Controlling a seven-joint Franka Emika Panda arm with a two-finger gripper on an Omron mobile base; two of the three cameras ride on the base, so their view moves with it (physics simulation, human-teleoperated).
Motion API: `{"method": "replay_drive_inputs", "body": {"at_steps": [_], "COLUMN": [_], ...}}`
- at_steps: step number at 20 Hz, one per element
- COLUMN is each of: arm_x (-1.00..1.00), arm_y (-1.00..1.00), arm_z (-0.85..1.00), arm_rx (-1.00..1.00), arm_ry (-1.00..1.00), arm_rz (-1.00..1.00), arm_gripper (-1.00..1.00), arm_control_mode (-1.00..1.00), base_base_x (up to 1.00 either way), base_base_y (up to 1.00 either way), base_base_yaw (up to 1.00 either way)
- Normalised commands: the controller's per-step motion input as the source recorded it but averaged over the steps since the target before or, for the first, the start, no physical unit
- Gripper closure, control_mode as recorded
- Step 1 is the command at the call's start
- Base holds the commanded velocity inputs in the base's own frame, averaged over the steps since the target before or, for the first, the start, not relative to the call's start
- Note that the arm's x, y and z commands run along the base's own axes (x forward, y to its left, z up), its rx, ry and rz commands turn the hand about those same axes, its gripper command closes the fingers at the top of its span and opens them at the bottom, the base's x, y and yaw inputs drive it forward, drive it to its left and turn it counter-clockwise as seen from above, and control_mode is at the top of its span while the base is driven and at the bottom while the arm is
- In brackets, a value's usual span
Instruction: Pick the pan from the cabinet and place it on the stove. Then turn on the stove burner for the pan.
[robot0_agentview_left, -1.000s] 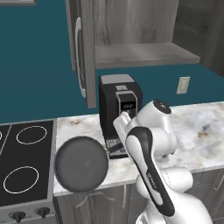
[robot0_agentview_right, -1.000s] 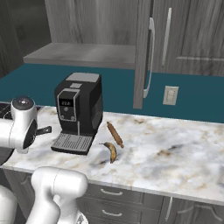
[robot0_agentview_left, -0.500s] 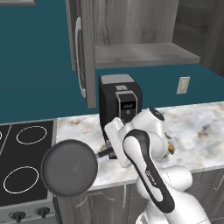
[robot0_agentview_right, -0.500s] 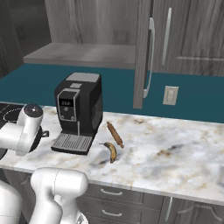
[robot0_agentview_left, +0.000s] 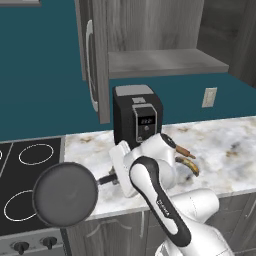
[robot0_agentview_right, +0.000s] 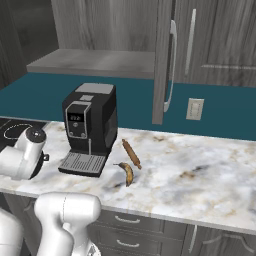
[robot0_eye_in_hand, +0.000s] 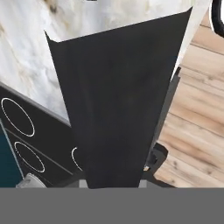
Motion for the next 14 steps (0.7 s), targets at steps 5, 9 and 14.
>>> {"method": "replay_drive_inputs", "body": {"at_steps": [5, 9, 14], "arm_x": [0.16, 0.19, 0.29], "arm_y": [0.42, 0.36, 0.35], "arm_z": [-0.14, -0.13, -0.11], "arm_rx": [0.02, 0.02, 0.0], "arm_ry": [0.05, 0.12, 0.18], "arm_rz": [0.0, 0.0, 0.0], "arm_gripper": [1.0, 1.0, 1.0], "arm_control_mode": [-1.0, -1.0, -1.0], "base_base_x": [0.0, 0.0, 0.0], "base_base_y": [0.0, 0.0, 0.0], "base_base_yaw": [0.0, 0.0, 0.0]}}
